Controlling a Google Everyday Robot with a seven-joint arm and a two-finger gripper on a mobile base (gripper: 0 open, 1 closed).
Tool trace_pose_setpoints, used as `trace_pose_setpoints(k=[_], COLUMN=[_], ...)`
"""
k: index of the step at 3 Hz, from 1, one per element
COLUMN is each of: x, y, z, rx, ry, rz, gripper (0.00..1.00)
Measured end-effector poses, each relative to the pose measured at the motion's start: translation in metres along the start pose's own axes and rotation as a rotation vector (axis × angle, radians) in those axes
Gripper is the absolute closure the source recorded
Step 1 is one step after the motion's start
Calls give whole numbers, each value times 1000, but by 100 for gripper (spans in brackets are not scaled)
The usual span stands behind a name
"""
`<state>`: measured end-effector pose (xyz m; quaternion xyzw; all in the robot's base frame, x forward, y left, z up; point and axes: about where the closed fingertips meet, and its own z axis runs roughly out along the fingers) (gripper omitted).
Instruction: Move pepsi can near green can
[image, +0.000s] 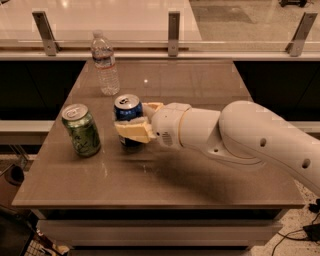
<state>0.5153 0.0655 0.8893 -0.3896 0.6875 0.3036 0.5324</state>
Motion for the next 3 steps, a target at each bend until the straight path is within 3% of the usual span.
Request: trace_pose_setpoints(k=[1, 2, 3], x=[-1, -2, -2], y=[2, 3, 4], z=[1, 2, 2], rx=[-3, -5, -5], ry=[0, 1, 1], rz=[-3, -6, -6], gripper=[13, 0, 0])
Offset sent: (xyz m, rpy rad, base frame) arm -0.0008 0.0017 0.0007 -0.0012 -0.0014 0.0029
